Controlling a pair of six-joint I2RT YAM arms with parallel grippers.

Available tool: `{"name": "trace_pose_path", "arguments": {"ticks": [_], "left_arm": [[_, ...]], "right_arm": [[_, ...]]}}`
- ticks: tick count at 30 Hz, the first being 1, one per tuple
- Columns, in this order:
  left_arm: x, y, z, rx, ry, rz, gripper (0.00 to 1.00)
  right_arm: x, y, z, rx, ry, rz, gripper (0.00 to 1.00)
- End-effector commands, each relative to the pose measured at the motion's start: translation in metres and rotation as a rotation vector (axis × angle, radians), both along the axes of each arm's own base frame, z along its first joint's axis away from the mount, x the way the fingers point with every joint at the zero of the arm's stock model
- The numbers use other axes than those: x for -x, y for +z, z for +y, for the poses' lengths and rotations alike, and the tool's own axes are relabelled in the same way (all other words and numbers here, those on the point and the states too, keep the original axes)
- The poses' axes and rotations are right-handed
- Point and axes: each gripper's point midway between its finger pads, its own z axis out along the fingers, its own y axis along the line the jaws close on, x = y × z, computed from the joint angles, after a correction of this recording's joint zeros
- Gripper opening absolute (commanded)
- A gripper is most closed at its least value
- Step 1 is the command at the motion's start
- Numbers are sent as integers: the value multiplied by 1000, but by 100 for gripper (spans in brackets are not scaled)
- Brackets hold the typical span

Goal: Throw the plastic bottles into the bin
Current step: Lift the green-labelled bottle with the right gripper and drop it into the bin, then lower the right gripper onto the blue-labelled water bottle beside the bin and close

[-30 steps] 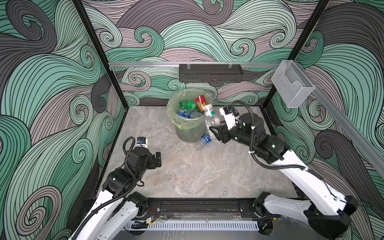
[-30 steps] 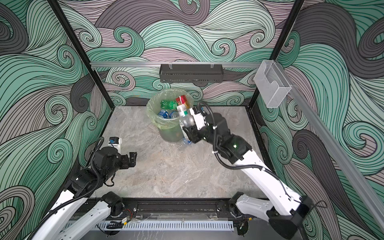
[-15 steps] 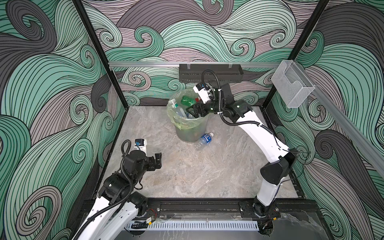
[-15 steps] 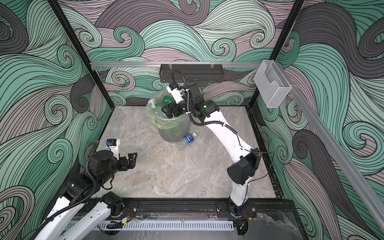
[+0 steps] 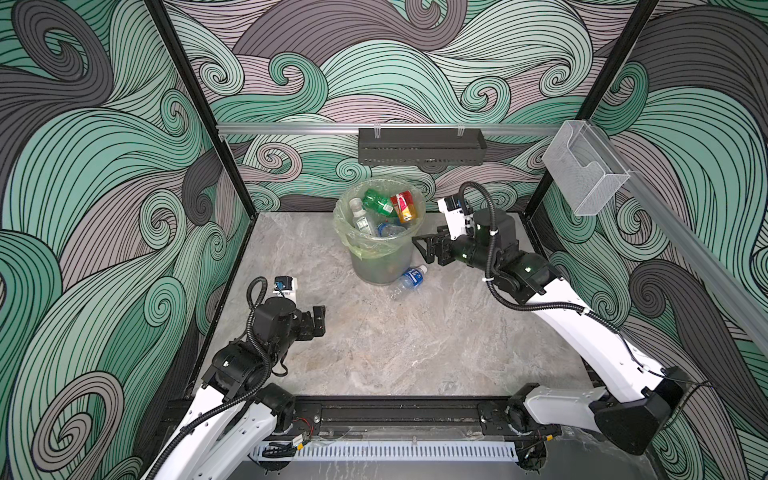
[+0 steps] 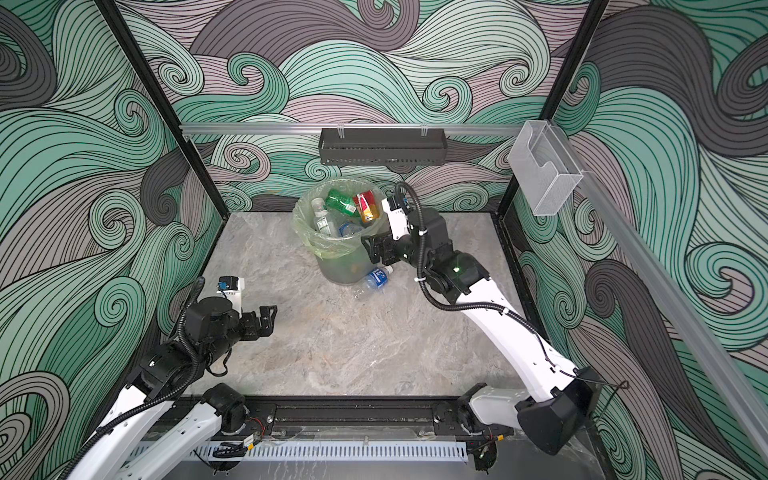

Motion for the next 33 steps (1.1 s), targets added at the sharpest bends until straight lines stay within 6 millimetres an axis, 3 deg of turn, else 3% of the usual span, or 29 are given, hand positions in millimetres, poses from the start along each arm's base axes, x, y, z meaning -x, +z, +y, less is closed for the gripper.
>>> {"name": "trace_pose_path", "arguments": {"ticks": [1,7,13,24,33], "left_arm": [[1,11,6,2,21,-37,99],[0,11,4,8,13,-36,99],[0,12,3,12,9,-39,99],[2,9,1,25,0,-27,99],[1,9,1,22,0,-27,99]], "right_arm": [[-17,-39,-24,-63,-218,87,84],[-23,-117,-42,-112,-414,265,84],[-33,-170,-38,-172,-514,389,80],[-52,-229,-7,-256,-516,537,76],[-56,-256,7,-245,-489,607,76]]}}
